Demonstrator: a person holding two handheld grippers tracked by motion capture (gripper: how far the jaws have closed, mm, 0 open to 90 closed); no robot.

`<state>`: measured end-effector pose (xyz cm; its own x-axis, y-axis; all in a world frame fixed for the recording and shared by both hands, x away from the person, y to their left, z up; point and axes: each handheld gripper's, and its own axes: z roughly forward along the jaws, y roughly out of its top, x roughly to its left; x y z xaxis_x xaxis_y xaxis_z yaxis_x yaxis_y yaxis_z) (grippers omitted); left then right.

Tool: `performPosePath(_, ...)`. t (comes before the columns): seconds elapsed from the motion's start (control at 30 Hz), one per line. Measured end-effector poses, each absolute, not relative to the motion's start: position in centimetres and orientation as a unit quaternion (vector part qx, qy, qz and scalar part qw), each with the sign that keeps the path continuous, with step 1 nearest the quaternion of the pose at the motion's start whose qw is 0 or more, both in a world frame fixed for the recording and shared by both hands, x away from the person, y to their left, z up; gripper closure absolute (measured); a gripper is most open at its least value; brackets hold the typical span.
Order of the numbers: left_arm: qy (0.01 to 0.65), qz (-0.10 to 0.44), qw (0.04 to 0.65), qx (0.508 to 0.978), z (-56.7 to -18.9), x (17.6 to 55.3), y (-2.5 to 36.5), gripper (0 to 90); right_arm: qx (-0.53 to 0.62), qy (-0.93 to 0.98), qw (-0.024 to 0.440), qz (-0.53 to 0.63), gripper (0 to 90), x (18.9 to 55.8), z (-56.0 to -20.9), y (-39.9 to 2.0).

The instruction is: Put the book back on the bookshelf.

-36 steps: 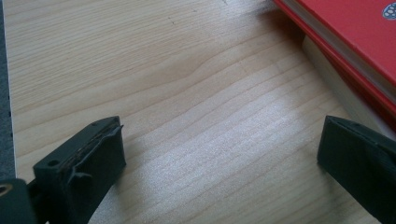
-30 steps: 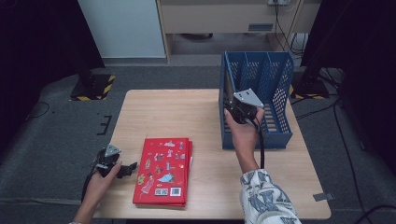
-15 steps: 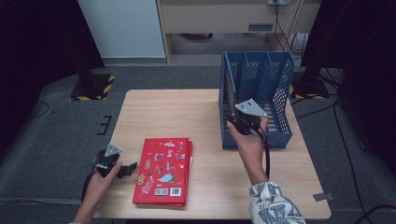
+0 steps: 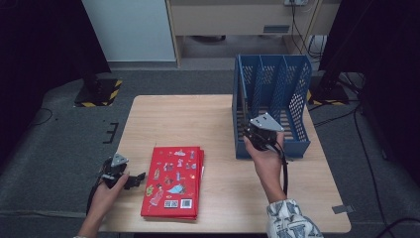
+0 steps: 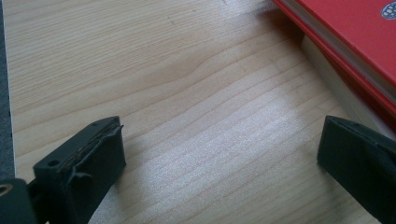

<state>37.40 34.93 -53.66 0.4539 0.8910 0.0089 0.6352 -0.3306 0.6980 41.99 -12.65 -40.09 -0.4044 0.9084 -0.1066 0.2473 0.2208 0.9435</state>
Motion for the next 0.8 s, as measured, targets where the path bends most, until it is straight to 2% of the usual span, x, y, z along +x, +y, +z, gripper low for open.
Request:
performPosePath(0.2,0.483,0.200,0.319,0.790,-53.67,37.41,34.93,0.0,0.414,0.699,0.350,0.467,76.9,42.04,-40.19,-12.65)
performPosePath(0.8,0.482,0.200,0.319,0.791,-53.65,37.42,34.94,0.0,0.421,0.696,0.341,0.471,76.8,42.73,-39.95,-12.15)
